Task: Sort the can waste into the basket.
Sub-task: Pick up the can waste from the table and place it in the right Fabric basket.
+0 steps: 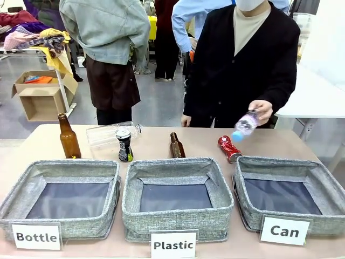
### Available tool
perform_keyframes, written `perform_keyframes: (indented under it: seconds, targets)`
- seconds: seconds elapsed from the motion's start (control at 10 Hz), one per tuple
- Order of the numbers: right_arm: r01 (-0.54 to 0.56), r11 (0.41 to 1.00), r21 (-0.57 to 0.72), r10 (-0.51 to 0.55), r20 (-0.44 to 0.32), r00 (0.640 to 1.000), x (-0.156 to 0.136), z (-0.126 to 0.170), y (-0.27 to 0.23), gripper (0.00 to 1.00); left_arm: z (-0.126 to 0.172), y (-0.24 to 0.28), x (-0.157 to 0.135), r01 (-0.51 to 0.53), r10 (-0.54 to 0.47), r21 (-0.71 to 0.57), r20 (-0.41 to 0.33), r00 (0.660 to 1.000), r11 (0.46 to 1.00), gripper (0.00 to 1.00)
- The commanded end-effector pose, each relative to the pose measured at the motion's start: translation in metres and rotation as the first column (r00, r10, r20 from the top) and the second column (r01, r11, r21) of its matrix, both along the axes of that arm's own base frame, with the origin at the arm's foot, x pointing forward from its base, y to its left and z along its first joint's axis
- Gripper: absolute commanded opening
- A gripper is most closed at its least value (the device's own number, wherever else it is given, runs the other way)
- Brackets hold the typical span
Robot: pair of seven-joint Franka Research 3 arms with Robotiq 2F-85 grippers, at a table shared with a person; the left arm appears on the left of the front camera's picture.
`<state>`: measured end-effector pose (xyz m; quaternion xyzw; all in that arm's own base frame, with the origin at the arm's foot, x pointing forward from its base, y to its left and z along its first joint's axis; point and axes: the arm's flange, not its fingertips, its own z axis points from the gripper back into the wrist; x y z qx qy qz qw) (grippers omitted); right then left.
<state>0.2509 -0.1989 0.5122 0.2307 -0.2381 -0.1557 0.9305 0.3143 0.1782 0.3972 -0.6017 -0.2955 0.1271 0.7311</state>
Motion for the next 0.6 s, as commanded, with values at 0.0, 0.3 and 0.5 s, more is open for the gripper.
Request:
perform_keyframes:
  seconds: [0.0, 0.3, 0.5]
  targets:
    - [0.05, 0.997, 0.05, -0.05, 0.002, 0.999, -0.024, -0.042, 0.017, 1.0, 0.001, 0.001, -0.001, 0.008, -0.008, -0.001, 0.016, 1.0, 1.0, 1.0]
    - [0.018, 1.0, 0.014, -0.017, -0.03, 0.999, 0.0, -0.037, 0.034, 1.0, 0.001, 0.001, -0.001, 0.008, -0.008, -0.001, 0.016, 1.0, 1.0, 1.0]
    - [-0.085, 0.995, -0.058, 0.082, -0.044, 0.996, 0.036, -0.025, 0.066, 1.0, 0.001, 0.001, -0.001, 0.008, -0.008, -0.001, 0.016, 1.0, 1.0, 1.0]
